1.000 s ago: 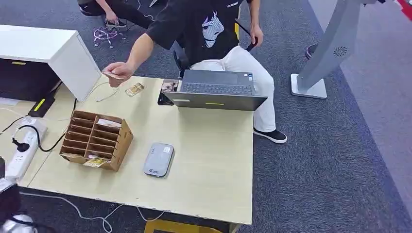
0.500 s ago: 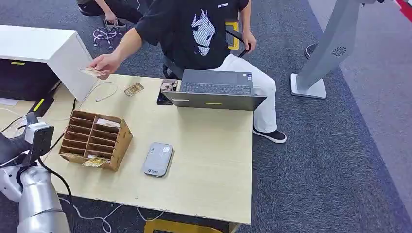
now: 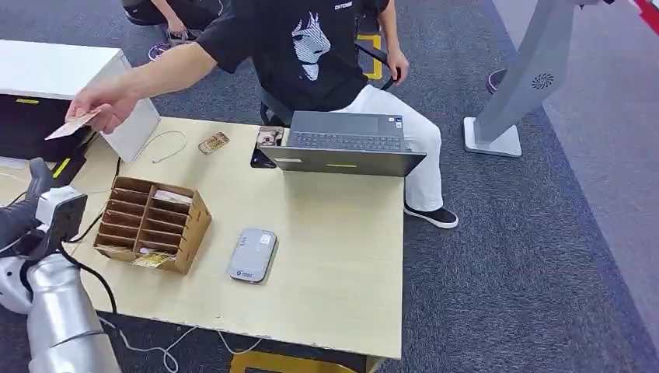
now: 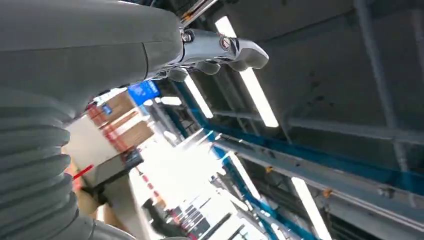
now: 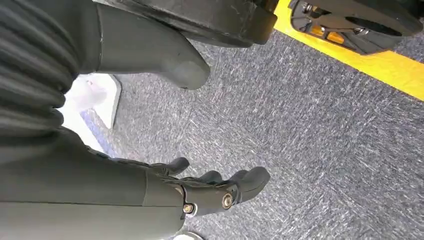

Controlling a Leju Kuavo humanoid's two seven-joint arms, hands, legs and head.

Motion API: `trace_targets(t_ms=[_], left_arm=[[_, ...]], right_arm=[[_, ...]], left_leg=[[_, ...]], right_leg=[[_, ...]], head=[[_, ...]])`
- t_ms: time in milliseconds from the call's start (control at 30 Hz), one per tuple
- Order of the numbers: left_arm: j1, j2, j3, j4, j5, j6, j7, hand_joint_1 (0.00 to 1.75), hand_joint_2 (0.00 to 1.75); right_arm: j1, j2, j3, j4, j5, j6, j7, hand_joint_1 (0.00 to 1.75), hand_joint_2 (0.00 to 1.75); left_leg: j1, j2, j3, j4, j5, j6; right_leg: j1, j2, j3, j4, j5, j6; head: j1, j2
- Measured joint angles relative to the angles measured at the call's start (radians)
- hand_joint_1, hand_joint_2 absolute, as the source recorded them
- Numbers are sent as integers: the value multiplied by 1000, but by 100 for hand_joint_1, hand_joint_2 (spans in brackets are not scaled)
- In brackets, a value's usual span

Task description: Pass the card to the sensor for recognition and then transmit it.

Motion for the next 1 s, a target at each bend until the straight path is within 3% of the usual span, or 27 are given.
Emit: trace_targets(t_ms=[167, 300, 733, 1000], left_arm=[[1, 12, -74, -153, -96, 0, 0, 0, 175], [-3, 20, -112, -217, -109, 0, 0, 0, 175], [-3, 28, -141, -275, -113, 0, 0, 0, 175], [-19, 49, -185, -299, -169, 0, 0, 0, 175]], right_arm=[[-1, 0, 0, 5, 19, 2, 2, 0, 175], [-1, 0, 0, 7, 26, 3, 3, 0, 175], [-1, 0, 0, 8, 28, 3, 3, 0, 175], [-3, 0, -3, 8, 30, 10, 5, 0, 175]], left_leg=[[0, 0, 0, 0, 0, 0], [0, 0, 0, 0, 0, 0], [0, 0, 0, 0, 0, 0], [0, 1, 0, 0, 0, 0]], right_leg=[[0, 0, 0, 0, 0, 0], [0, 0, 0, 0, 0, 0], [0, 0, 0, 0, 0, 0], [0, 0, 0, 0, 0, 0]], head=[[0, 0], [0, 0], [0, 0], [0, 0]])
